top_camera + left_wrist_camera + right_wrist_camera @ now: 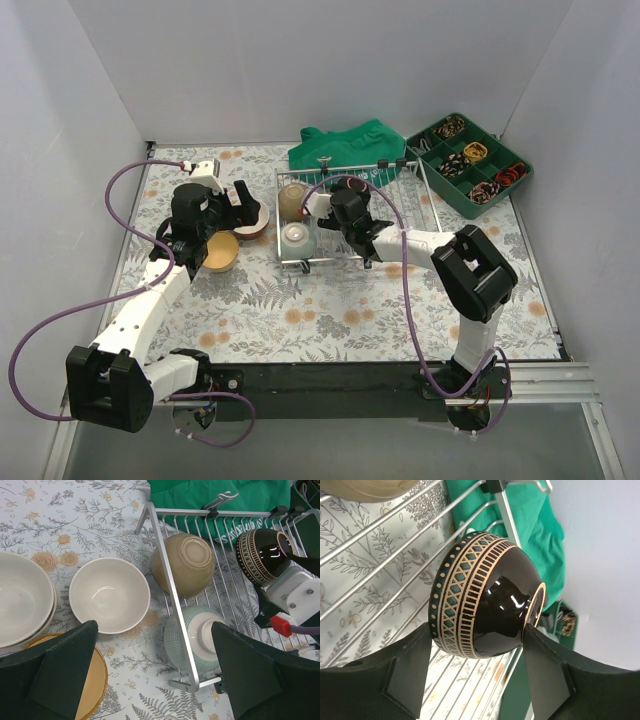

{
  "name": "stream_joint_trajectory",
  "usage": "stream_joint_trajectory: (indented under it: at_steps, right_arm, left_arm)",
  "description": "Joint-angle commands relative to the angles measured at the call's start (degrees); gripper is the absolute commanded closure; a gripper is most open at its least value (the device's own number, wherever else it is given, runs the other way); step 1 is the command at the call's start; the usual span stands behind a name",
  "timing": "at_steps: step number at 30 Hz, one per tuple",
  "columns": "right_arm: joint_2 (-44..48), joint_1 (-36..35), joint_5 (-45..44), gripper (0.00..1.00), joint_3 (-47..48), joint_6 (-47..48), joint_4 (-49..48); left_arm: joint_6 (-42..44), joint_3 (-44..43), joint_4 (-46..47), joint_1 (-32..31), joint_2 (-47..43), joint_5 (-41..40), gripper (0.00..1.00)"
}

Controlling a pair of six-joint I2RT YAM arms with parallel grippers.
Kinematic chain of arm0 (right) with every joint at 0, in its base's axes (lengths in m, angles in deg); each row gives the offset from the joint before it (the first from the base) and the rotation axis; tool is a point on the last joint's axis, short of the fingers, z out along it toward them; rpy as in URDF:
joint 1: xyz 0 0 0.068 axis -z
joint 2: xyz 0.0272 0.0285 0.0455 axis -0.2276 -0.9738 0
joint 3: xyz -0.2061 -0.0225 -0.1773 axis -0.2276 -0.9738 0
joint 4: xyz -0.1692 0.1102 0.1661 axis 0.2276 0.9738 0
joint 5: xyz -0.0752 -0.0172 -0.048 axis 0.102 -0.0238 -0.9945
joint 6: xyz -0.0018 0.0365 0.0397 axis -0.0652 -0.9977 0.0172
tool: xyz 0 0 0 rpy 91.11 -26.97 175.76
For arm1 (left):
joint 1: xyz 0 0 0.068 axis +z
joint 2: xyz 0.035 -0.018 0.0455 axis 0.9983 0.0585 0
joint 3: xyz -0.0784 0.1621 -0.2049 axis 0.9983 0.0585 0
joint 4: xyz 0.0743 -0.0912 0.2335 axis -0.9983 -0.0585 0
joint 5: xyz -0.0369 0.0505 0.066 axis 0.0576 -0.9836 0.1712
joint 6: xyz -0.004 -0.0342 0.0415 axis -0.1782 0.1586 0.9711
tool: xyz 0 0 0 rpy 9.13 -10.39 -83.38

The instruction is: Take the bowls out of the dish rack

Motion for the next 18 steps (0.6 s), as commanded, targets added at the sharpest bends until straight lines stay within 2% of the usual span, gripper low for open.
stream_joint_trajectory:
  at_steps: [1, 18]
  right_arm:
    - [5.55, 0.59, -1.44, 0.69, 2.99, -10.15, 1.11]
    - [12.58, 3.41, 1.99, 0.73, 8.26, -28.53, 15.0]
  left_arm:
    - [0.25, 0.59, 0.71, -0.08, -1.54, 0.89, 0.02]
    - [0.16, 0.67, 0.71, -0.16, -1.8, 1.24, 0.02]
